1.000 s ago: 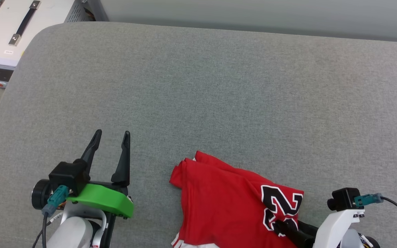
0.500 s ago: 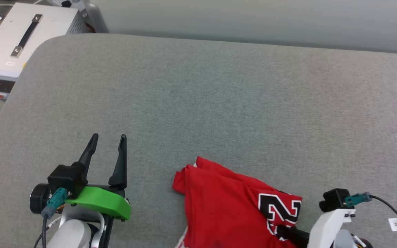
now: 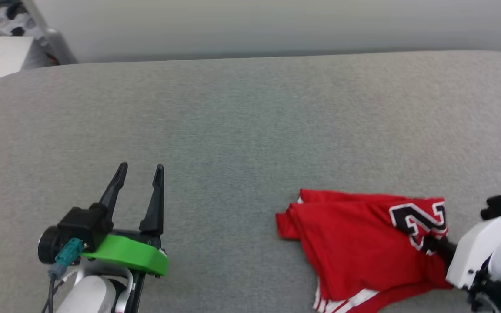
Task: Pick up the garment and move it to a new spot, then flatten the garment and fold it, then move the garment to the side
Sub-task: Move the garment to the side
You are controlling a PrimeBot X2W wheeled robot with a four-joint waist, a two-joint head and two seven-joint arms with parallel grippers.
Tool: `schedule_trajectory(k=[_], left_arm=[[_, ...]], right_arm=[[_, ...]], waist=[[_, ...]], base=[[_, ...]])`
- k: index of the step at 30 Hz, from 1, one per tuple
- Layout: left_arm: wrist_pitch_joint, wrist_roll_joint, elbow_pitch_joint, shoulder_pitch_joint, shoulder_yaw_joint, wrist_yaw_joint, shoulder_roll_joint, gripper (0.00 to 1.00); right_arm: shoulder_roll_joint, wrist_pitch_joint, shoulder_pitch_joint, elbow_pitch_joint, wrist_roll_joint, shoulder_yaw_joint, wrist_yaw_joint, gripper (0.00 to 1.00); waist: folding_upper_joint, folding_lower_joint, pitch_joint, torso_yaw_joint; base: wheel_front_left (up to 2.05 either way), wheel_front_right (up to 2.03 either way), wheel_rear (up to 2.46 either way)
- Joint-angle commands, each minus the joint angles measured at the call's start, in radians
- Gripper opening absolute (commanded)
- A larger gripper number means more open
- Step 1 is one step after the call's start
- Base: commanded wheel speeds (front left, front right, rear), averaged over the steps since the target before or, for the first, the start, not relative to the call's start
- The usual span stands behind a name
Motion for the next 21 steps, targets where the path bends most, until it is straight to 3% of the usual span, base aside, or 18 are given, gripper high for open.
schedule_trajectory(k=[1, 10, 21], left_arm=[[-0.006, 0.005, -0.008, -0.03, 0.004, -0.007, 0.006, 1.0], [0.022, 0.037, -0.058, -0.13, 0.006, -0.035, 0.062, 1.0], [0.052, 0.059, -0.109, -0.22, -0.007, -0.063, 0.096, 1.0]], right_arm=[[0.0, 0.006, -0.042, -0.005, -0.014, -0.018, -0.001, 0.0], [-0.019, 0.018, -0.282, 0.064, -0.114, -0.115, -0.001, 0.0], [-0.12, 0.047, -0.51, 0.129, -0.377, -0.264, -0.001, 0.0]], waist=[[0.0, 0.0, 0.078, -0.094], [0.0, 0.0, 0.224, -0.222], [0.0, 0.0, 0.338, -0.22]], base=[[0.0, 0.0, 0.0], [0.0, 0.0, 0.0], [0.0, 0.0, 0.0]])
